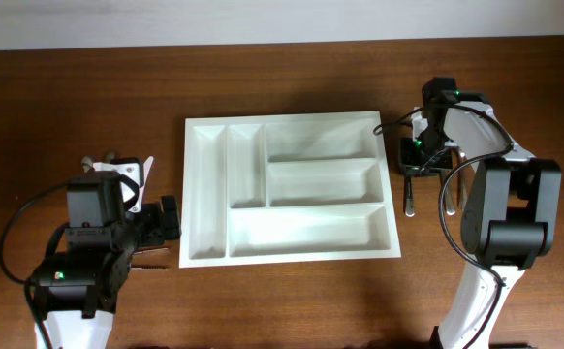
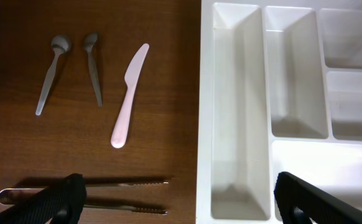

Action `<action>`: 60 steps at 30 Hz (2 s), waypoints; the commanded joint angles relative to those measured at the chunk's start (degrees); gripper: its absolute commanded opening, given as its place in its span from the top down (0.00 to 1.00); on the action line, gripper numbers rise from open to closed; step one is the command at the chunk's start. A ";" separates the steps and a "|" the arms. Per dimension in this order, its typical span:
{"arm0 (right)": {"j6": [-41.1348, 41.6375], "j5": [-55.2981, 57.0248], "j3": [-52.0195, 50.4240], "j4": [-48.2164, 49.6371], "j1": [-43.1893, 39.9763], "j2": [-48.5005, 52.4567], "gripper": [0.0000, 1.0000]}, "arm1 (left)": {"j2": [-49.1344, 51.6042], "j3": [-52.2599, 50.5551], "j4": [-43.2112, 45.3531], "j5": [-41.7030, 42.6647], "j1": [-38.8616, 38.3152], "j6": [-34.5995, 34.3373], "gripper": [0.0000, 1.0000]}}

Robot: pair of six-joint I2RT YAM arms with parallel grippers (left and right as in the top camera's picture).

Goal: Pack container
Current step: 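Lower the right gripper and close it on the fork handle, then lift the fork and carry it over the tray's top compartment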

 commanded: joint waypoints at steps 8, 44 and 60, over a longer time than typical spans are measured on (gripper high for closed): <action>1.90 4.57 -0.09 -0.11 0.50 0.52 0.75 | -0.09 1.38 0.09 0.63 -0.33 -0.55 0.01; 0.74 4.70 5.70 -3.76 0.52 -0.96 0.96 | -0.09 1.38 0.11 0.61 -0.33 -0.52 0.01; -36.98 -6.69 35.30 -20.85 11.93 -1.66 0.96 | -0.09 1.38 0.09 0.63 -0.33 -0.52 0.01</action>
